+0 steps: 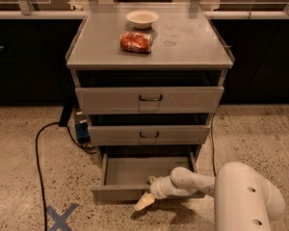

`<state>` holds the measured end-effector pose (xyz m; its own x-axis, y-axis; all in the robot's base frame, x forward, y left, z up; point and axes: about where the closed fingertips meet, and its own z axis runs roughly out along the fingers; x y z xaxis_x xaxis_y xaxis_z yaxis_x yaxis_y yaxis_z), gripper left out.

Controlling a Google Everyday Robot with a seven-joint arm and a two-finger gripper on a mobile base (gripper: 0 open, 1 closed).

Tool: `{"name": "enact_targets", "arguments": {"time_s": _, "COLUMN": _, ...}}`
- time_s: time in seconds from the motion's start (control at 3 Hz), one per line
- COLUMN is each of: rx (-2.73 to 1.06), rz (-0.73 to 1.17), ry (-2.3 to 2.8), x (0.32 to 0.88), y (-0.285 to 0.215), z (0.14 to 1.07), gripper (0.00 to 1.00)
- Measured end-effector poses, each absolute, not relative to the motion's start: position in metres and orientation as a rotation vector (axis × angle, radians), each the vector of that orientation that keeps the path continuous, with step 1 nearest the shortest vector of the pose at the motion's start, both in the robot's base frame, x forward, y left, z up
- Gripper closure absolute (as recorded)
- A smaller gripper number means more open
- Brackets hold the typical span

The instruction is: Open bottom drawer

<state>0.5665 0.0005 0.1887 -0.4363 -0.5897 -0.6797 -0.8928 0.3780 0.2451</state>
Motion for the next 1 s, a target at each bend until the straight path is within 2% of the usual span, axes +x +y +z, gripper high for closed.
{"name": "enact_targets", "arguments": {"time_s": 0.33, "rx": -1.272, "rz": 0.833, "ry": 2.172, "x": 0.554, "y": 0.002, "z": 0.186, "gripper": 0.0}}
{"name": "enact_targets", "arguments": {"time_s": 1.0, "rx": -1.217, "rz": 0.881, "ry": 2.226, "x": 0.492, "y": 0.006, "z": 0.196, "gripper": 0.0}}
